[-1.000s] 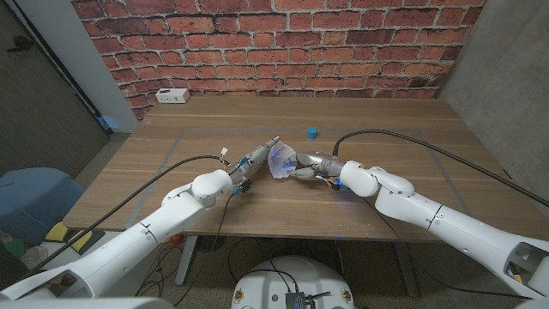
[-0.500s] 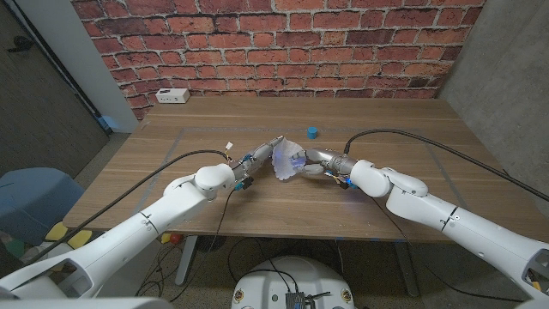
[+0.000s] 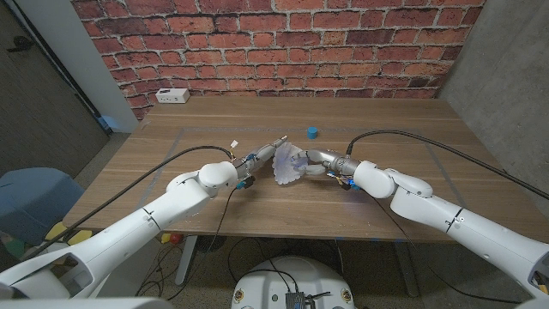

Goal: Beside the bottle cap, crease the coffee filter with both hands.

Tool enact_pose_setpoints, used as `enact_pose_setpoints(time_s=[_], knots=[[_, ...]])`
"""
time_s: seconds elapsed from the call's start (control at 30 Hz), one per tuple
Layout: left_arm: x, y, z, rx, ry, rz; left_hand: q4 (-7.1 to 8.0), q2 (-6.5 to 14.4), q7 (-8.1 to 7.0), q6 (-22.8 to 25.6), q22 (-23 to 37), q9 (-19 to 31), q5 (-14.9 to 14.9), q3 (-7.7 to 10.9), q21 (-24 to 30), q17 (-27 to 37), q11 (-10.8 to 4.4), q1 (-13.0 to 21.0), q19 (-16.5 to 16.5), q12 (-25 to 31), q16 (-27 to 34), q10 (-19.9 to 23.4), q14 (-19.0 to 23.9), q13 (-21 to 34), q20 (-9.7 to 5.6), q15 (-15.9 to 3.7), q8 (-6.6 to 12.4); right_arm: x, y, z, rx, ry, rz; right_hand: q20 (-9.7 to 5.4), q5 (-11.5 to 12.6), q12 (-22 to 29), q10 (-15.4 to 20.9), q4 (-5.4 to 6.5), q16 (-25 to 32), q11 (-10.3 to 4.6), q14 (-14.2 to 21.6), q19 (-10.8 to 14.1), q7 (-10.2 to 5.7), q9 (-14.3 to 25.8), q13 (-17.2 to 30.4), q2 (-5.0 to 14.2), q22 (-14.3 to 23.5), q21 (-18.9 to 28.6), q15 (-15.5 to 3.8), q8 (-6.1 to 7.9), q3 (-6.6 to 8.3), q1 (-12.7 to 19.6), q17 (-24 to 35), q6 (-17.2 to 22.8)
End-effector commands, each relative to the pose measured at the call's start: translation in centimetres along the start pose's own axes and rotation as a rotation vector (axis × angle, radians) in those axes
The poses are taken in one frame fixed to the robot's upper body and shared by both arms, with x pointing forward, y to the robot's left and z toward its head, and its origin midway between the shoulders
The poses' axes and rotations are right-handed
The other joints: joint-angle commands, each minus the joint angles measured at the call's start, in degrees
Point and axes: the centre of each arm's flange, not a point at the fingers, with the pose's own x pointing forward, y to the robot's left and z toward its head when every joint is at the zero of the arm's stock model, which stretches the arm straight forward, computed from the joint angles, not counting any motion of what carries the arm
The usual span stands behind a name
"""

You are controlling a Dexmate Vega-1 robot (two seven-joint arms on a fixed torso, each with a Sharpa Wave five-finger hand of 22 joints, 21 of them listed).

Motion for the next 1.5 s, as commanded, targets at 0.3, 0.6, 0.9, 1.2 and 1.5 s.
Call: enact_pose_setpoints(time_s=[0.3,0.6,0.9,1.2,1.5], knots=[[-2.6,-0.7,4.5,0.040,-0.328,0.148,-1.08,1.66,1.55,3.56,-0.03,0.03,0.71,-0.57,1.19,0.01,-0.54,2.49,7.68,1.27,-0.06,11.97,10.67,0.09,0.11,-1.17,-0.20,0.1,1.2,-1.7,0.022,0.015,0.055,-0.60,0.46,-0.19,0.74,0.24,-0.10,0.20,0.62,0.35,0.37,0.09,0.16,0.42,0.22,0.13,-0.20,-0.02,-0.23,-0.53,0.20,0.15],[-1.8,-1.0,4.4,0.151,-0.195,0.058,-0.56,2.77,1.26,0.97,0.08,0.03,0.68,-0.82,-1.47,0.02,1.08,2.38,2.88,-0.38,-1.83,13.36,7.96,-0.01,-0.73,-1.91,-1.33,-0.6,1.2,-1.8,0.033,0.020,0.033,-0.65,0.55,-0.23,0.74,0.22,-0.23,0.21,0.69,0.37,0.37,0.09,0.16,0.59,0.22,0.10,-0.20,-0.04,-0.19,-0.71,0.14,0.13],[-3.4,-0.7,4.3,0.219,-0.297,0.246,-0.45,2.23,-5.03,-1.39,0.67,0.01,0.87,-3.01,0.97,0.38,-0.92,1.98,12.28,-6.97,-2.13,-0.99,10.12,0.28,6.02,2.35,-0.72,-0.7,1.3,-2.1,0.038,0.039,0.036,-0.73,0.61,-0.27,0.74,0.21,-0.36,0.14,0.77,0.40,0.39,0.08,0.15,0.69,0.22,0.07,-0.23,-0.04,-0.18,-0.93,0.09,0.13],[-8.0,-0.1,4.2,0.174,-0.363,0.655,-3.97,5.03,-1.16,18.38,0.70,0.33,-2.86,0.70,0.57,0.10,-0.75,8.66,13.38,-4.08,-0.99,-0.48,8.84,0.33,5.88,0.74,2.50,0.2,1.3,-2.2,0.022,0.053,0.067,-0.87,0.68,-0.31,0.78,0.24,-0.51,0.23,0.82,0.41,0.45,0.08,0.15,0.88,0.23,0.02,-0.22,-0.04,-0.18,-1.24,0.07,0.15],[-11.3,-1.0,2.3,0.126,-0.253,0.946,-5.46,5.91,4.79,33.04,0.08,0.84,-6.15,4.46,5.19,0.22,2.04,11.64,29.97,-1.20,0.65,14.96,25.63,0.56,7.93,2.76,3.24,1.0,1.3,-2.5,0.009,0.061,0.096,-1.40,0.74,-0.32,0.86,0.14,-0.62,0.29,0.93,0.44,0.55,0.07,0.15,1.08,0.23,-0.02,-0.20,-0.03,-0.15,-1.37,0.02,0.21]])
